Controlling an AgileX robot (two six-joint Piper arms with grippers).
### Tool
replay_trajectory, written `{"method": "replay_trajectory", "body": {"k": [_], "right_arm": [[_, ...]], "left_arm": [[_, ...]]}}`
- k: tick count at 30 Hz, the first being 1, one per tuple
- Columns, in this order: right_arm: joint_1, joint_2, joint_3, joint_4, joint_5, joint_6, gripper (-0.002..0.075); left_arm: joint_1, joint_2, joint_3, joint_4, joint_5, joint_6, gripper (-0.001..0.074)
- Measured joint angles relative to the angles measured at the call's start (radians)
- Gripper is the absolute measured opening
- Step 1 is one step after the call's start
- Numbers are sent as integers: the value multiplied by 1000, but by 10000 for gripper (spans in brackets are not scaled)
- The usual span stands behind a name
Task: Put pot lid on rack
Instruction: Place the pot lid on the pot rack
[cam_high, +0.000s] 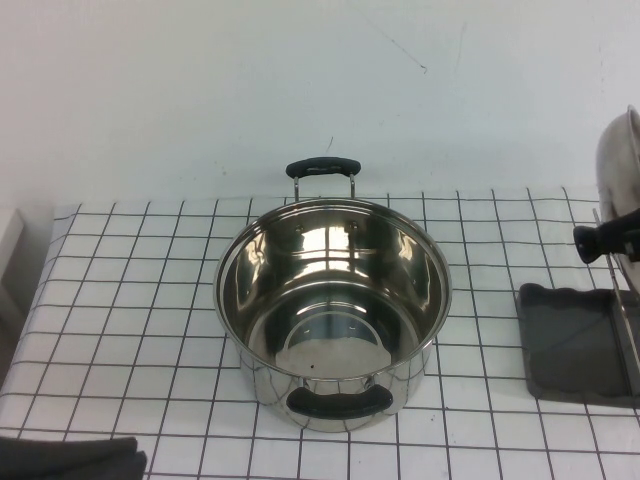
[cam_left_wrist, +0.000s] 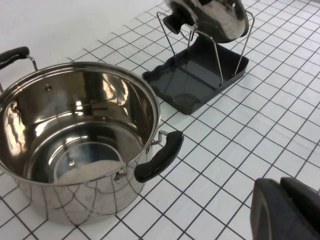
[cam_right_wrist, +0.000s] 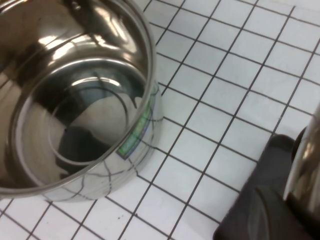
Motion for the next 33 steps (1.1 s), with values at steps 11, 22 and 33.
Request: {"method": "replay_trajectory", "body": {"k": [11, 22, 33], "right_arm": [[0, 51, 0, 4, -24, 18, 54], [0, 57, 0, -80, -33, 18, 232], [0, 57, 0, -245, 45, 110, 258]], "left_arm": [[0, -66, 7, 0, 9, -25, -1], [0, -66, 7, 4, 9, -26, -1], [0, -66, 7, 31, 9, -26, -1]]}}
